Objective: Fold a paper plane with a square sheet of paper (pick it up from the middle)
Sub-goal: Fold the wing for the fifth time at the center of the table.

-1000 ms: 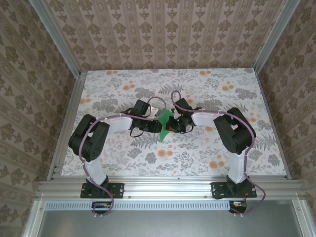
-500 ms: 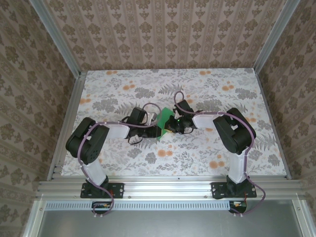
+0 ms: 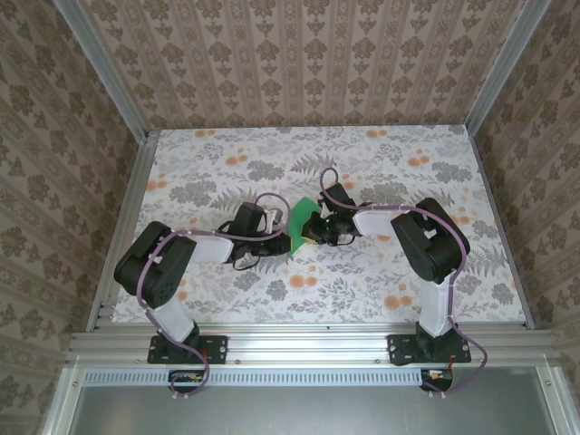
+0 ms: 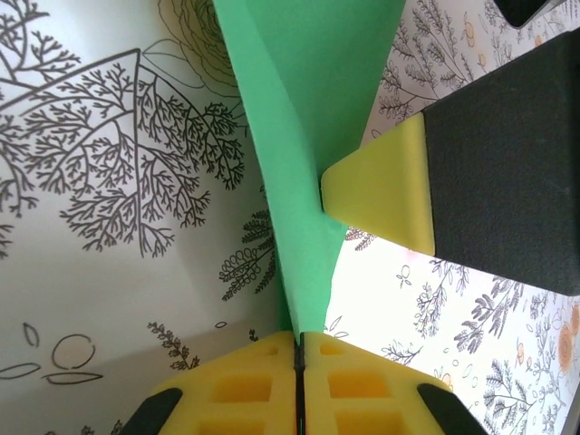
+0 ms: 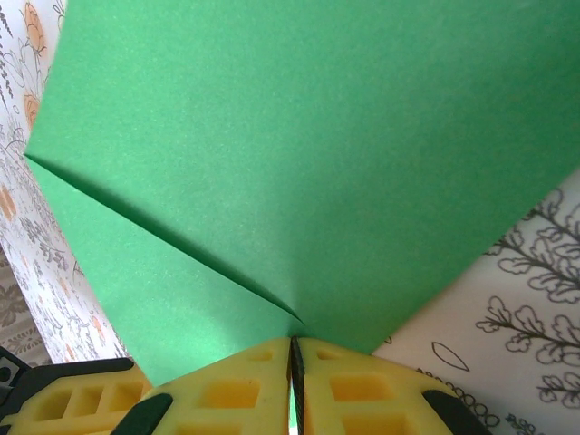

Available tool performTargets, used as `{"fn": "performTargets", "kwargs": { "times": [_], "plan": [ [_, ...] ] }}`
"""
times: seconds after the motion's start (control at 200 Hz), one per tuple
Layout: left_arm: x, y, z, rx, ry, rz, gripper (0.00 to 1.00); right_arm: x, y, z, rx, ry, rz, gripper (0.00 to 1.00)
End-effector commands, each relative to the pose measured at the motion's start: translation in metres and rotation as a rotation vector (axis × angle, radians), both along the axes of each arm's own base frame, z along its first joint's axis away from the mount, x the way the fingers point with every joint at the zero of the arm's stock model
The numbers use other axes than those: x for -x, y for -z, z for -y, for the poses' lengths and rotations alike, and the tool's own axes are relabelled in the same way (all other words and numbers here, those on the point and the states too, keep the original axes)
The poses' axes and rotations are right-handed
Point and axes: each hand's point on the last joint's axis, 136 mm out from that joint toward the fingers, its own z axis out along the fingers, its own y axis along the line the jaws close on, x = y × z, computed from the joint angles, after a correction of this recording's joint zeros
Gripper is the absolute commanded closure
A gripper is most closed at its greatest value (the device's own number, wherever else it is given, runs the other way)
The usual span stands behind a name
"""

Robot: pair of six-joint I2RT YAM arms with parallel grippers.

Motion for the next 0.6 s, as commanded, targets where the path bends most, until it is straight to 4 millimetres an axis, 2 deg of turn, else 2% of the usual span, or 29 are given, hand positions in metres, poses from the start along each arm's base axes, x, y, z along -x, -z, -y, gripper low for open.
{"fn": "performTargets", "kwargs": {
  "times": [0.0,0.12,0.36,0.595],
  "plan": [
    [-0.002,-0.006,0.002,-0.012,0.008,0.047,0.94,0.016,0.03,0.021,0.093,0.049,-0.094,0.88],
    [-0.002,-0.003,-0.002,-0.083,0.049,0.092,0.97,0.01,0.014,0.013,0.031,0.045,-0.061,0.84],
    [-0.002,0.001,-0.009,-0.186,0.132,0.189,1.0,-0.008,-0.036,0.006,-0.057,0.05,0.066,0.79],
    [-0.003,0.001,-0.008,-0.244,0.19,0.279,1.0,-0.012,-0.044,0.006,-0.061,0.072,0.077,0.79]
  ]
}}
